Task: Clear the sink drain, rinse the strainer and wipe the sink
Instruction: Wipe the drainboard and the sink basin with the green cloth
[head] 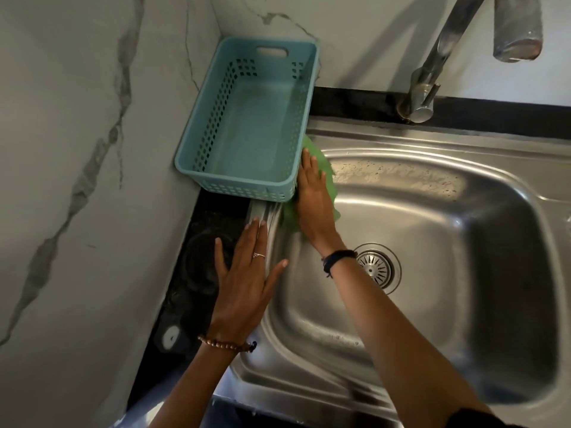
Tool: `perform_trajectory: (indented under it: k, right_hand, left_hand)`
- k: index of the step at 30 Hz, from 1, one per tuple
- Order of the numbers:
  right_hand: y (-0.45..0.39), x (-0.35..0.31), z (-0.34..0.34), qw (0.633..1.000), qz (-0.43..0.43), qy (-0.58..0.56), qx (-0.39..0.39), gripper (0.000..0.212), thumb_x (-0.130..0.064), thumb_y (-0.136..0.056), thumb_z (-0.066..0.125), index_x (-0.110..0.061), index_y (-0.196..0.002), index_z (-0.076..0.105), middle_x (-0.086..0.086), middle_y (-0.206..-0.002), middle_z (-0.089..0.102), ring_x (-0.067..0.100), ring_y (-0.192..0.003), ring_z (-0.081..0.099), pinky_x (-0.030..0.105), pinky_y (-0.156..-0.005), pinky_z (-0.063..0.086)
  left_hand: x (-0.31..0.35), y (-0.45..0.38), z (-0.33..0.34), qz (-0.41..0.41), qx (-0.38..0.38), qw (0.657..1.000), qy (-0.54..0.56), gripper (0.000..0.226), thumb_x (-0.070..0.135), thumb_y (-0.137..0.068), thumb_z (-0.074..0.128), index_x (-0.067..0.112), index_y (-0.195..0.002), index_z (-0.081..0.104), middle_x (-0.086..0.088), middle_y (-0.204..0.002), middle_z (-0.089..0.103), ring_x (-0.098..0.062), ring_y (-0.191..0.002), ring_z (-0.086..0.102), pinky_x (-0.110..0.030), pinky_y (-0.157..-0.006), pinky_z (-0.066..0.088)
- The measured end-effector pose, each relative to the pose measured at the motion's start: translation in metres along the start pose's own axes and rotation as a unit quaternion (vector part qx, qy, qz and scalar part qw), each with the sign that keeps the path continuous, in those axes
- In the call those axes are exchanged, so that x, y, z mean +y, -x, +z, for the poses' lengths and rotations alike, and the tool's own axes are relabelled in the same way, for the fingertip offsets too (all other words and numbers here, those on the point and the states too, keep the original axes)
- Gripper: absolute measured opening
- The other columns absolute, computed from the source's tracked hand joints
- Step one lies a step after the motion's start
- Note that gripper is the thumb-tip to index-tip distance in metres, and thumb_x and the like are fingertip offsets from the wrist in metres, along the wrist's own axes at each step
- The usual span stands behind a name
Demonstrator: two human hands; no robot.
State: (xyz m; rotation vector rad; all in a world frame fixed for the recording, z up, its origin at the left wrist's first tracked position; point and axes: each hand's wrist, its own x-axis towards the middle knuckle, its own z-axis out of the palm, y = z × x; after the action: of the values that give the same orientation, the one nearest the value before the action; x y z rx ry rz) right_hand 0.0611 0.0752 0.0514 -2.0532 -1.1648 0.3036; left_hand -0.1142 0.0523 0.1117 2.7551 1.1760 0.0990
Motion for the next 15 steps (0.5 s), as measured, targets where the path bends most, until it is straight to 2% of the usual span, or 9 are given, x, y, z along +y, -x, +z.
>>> perform_trajectory:
  k: [4,8,10,12,15]
  right_hand:
    - [-0.027,0.008,-0.015,0.984,-0.028,0.175,0.003,0.062,0.005,-0.092,0.037,-0.005,-0.148,0.014,0.012,-0.157,0.014,0.026,-0.146,0.008,0.043,-0.119,-0.001]
    - [-0.032,0.020,-0.031,0.964,-0.063,0.257,-0.006,0.068,0.014,-0.087,0.034,-0.003,-0.148,0.010,0.013,-0.157,0.012,0.027,-0.146,0.008,0.043,-0.117,-0.004]
    - [-0.025,0.036,-0.041,0.950,-0.062,0.305,-0.006,0.078,0.019,-0.081,0.038,-0.005,-0.149,0.007,0.010,-0.158,0.008,0.026,-0.146,0.006,0.044,-0.117,-0.002]
    - [-0.016,0.056,-0.059,0.938,-0.041,0.344,-0.007,0.088,0.022,-0.077,0.039,-0.009,-0.149,0.000,0.006,-0.159,0.002,0.024,-0.146,0.002,0.045,-0.117,-0.001]
    - [0.000,0.087,-0.096,0.920,-0.001,0.393,-0.003,0.091,0.022,-0.078,0.038,-0.014,-0.145,-0.013,0.003,-0.156,-0.010,0.022,-0.145,-0.006,0.048,-0.117,-0.001]
  left_hand:
    - [0.004,-0.011,0.004,0.018,0.013,0.999,-0.037,0.062,0.049,-0.097,0.011,0.009,-0.138,0.034,-0.009,-0.143,0.044,-0.017,-0.133,0.039,-0.043,-0.112,-0.003]
    - [0.003,-0.017,0.013,0.006,0.017,0.994,-0.105,0.062,0.045,-0.088,0.031,0.003,-0.131,0.047,-0.017,-0.137,0.049,-0.028,-0.126,0.049,-0.049,-0.109,0.009]
    - [0.004,-0.016,0.018,0.000,0.006,0.992,-0.127,0.064,0.042,-0.082,0.033,0.003,-0.131,0.045,-0.020,-0.138,0.047,-0.030,-0.127,0.047,-0.051,-0.107,0.013]
    - [0.004,-0.014,0.022,0.013,0.013,0.991,-0.135,0.064,0.041,-0.082,0.037,0.003,-0.134,0.036,-0.021,-0.141,0.043,-0.029,-0.132,0.038,-0.051,-0.109,0.010]
    - [0.005,-0.007,0.027,0.057,0.032,0.989,-0.134,0.071,0.035,-0.080,0.060,0.003,-0.138,0.031,-0.022,-0.144,0.038,-0.029,-0.135,0.023,-0.051,-0.111,0.001]
